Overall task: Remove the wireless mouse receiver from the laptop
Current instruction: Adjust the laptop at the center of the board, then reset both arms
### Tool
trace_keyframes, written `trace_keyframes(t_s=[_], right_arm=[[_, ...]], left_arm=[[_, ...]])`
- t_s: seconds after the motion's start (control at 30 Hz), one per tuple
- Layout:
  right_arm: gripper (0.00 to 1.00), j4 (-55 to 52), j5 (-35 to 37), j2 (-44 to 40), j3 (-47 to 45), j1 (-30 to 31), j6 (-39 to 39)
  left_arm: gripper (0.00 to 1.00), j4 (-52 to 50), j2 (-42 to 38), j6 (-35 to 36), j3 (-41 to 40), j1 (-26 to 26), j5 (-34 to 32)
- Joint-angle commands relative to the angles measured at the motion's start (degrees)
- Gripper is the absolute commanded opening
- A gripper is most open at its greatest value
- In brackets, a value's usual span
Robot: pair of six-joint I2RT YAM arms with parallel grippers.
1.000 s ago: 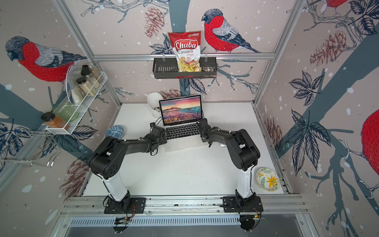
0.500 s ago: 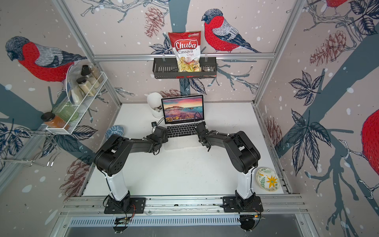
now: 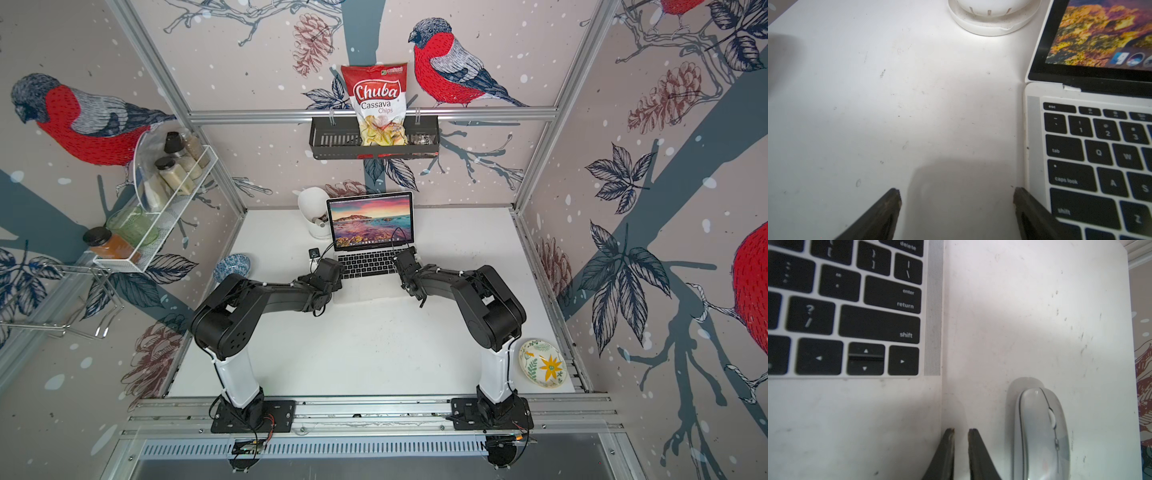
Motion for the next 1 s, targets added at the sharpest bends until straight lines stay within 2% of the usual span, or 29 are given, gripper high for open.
trace_keyframes(t_s=[0.0,0.2,0.47,0.63,0.7,0.8,0.87,0.9,0.97], right_arm=[[0.21,-4.12,-14.07,0.54,-0.49,0.51,2.24],[0.23,-5.35,-9.48,-3.41,-1.52,-2.02,3.16],[0.29,-9.93,-3.91,-12.54,-1.64,-4.22,2.25],[0.40,-9.29,-1.05,-22.73,-3.22,-9.33,0.21],[0.49,-3.26,-1.26,-28.46,-5.99,-13.17,-1.16],[0.68,17.76,-4.73,-38.23,-17.01,-20.01,-1.65],[0.92,38.67,-7.04,-43.66,-29.27,-23.22,-2.40],[1.00,49.27,-8.09,-44.51,-35.32,-24.53,-3.83],[1.00,63.80,-8.28,-42.76,-42.67,-25.89,-7.33]], left_arm=[[0.91,-5.47,-1.40,2.77,-0.31,-1.56,12.34],[0.94,-4.45,-9.69,5.19,-1.78,-2.25,6.96],[0.97,-1.07,-25.49,11.11,-5.59,-2.23,0.30],[0.97,3.68,-36.08,18.02,-9.34,-2.03,-10.63],[0.97,9.74,-40.38,22.21,-12.34,-1.25,-15.97],[0.97,25.27,-44.96,26.60,-19.49,2.88,-20.32],[0.97,36.18,-44.85,27.83,-24.93,6.52,-19.25],[0.97,42.52,-43.51,29.50,-27.81,8.21,-18.11],[0.97,53.21,-38.69,33.03,-31.72,10.80,-16.18]])
